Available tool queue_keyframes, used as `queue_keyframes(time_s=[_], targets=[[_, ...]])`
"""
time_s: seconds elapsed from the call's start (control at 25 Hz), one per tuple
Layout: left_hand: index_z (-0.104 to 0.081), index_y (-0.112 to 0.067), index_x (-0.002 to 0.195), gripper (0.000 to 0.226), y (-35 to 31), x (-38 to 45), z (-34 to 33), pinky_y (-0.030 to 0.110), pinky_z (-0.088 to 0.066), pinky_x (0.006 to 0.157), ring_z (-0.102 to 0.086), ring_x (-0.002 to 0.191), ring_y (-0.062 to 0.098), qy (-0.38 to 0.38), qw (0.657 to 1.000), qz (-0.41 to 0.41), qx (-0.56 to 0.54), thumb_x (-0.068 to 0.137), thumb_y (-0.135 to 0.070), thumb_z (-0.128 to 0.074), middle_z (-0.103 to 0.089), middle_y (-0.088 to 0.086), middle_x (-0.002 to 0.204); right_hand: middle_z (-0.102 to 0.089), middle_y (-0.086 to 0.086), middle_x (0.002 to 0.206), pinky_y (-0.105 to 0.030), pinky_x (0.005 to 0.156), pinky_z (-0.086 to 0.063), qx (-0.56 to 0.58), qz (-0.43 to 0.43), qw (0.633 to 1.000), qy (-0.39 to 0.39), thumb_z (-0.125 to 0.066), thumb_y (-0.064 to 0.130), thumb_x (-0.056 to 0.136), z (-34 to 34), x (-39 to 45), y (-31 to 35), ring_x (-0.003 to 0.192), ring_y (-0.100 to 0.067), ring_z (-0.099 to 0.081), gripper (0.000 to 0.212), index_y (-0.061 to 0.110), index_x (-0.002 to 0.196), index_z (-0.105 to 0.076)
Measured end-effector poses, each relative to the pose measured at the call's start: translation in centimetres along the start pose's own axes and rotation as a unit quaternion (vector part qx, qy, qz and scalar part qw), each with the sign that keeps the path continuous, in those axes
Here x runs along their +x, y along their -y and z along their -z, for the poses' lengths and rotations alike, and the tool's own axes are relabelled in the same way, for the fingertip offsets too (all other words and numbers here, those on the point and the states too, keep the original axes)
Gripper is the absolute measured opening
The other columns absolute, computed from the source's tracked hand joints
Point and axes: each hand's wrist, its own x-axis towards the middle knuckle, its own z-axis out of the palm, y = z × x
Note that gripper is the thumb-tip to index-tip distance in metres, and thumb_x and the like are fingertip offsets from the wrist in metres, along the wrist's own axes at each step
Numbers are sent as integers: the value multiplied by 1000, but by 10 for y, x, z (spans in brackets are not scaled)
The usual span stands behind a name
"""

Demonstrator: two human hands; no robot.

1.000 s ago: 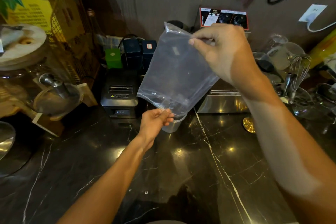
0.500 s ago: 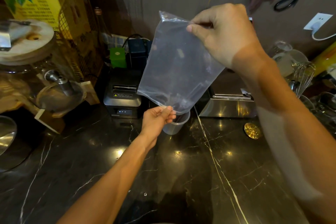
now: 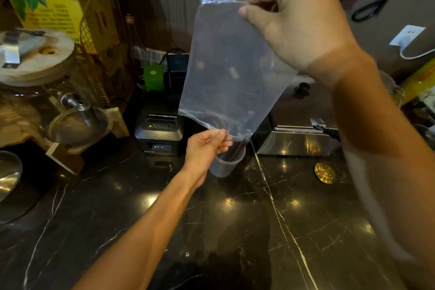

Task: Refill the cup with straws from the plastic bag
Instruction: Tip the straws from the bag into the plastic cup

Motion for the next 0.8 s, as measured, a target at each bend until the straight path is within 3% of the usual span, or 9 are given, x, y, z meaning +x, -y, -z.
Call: queue_keyframes(time_s=[0.28, 0.8], targets=[[-76, 3, 105, 22, 18, -4, 2, 25, -63, 82, -73, 88, 21, -15, 999, 37, 30, 99, -16, -66, -78, 20, 99, -78, -13, 92, -44, 86, -56, -4, -29, 997, 74, -59, 37, 99, -24, -10, -8, 97, -38, -69, 31, 13, 99, -79], [-72, 4, 111, 23, -27, -3, -4, 31, -60, 87, -70, 93, 22, 8, 1000, -29, -11, 101, -13, -61, -76, 12, 97, -79, -9, 104, -50, 87, -57, -15, -1, 999, -45, -51, 46, 101, 28, -10, -6, 100, -28, -71, 41, 18, 112, -79]])
